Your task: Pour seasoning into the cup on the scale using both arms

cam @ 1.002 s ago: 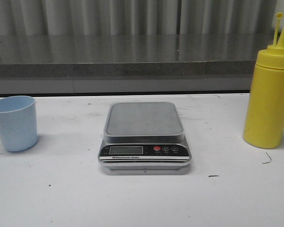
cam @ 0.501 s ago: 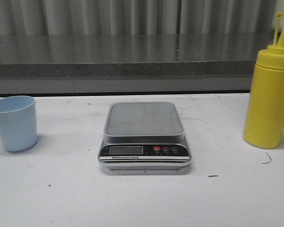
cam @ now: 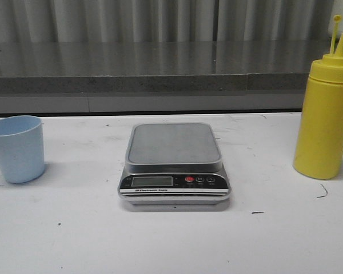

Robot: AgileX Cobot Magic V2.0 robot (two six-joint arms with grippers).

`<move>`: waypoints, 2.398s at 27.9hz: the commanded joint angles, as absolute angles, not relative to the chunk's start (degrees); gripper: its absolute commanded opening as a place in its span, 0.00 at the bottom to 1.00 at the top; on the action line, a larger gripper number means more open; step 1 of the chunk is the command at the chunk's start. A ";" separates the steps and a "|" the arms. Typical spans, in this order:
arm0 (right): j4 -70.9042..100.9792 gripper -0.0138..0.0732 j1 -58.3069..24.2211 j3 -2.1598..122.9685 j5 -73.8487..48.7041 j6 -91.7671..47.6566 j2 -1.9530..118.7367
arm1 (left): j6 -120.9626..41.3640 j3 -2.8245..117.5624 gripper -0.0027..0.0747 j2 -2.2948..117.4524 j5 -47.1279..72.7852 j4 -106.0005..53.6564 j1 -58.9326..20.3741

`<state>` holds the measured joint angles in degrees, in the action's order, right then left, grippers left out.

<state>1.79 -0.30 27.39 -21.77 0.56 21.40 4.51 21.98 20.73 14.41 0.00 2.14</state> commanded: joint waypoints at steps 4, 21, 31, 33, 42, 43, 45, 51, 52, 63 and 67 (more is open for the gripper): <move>1.41 0.86 -0.12 29.31 -16.95 0.59 22.18 | 5.04 24.32 0.86 24.76 7.88 -1.00 2.37; 1.41 0.86 -0.12 29.31 -16.69 0.59 22.18 | 4.82 52.34 0.86 65.86 27.47 0.00 -17.03; 1.41 0.86 -0.12 29.31 -16.69 0.59 22.18 | 8.04 75.07 0.86 87.62 54.41 1.61 -18.47; 1.41 0.86 -0.12 29.31 -16.69 0.59 22.18 | 8.04 76.41 0.86 89.58 54.90 1.61 -18.24; 1.41 0.86 -0.12 29.31 -16.73 0.59 22.18 | 8.04 78.53 0.86 96.53 52.75 2.49 -18.24; 1.41 0.86 -0.12 29.31 -16.73 0.59 22.18 | 8.04 78.66 0.86 97.22 52.75 2.64 -18.24; 1.41 0.86 -0.12 29.31 -16.73 0.59 22.18 | 8.04 78.66 0.86 98.51 52.47 2.72 -18.24; 1.41 0.86 -0.12 29.31 -16.73 0.59 22.18 | 8.04 78.66 0.86 102.46 50.45 2.88 -18.24; 1.41 0.86 -0.12 29.31 -16.73 0.59 22.18 | 8.04 78.66 0.86 102.87 49.85 2.88 -18.24; 1.41 0.86 -0.12 29.31 -16.73 0.59 22.18 | 7.93 78.66 0.76 105.51 46.59 3.35 -18.24; 1.41 0.86 -0.12 29.31 -16.73 0.59 22.18 | 7.93 78.66 0.58 105.51 46.72 4.25 -18.24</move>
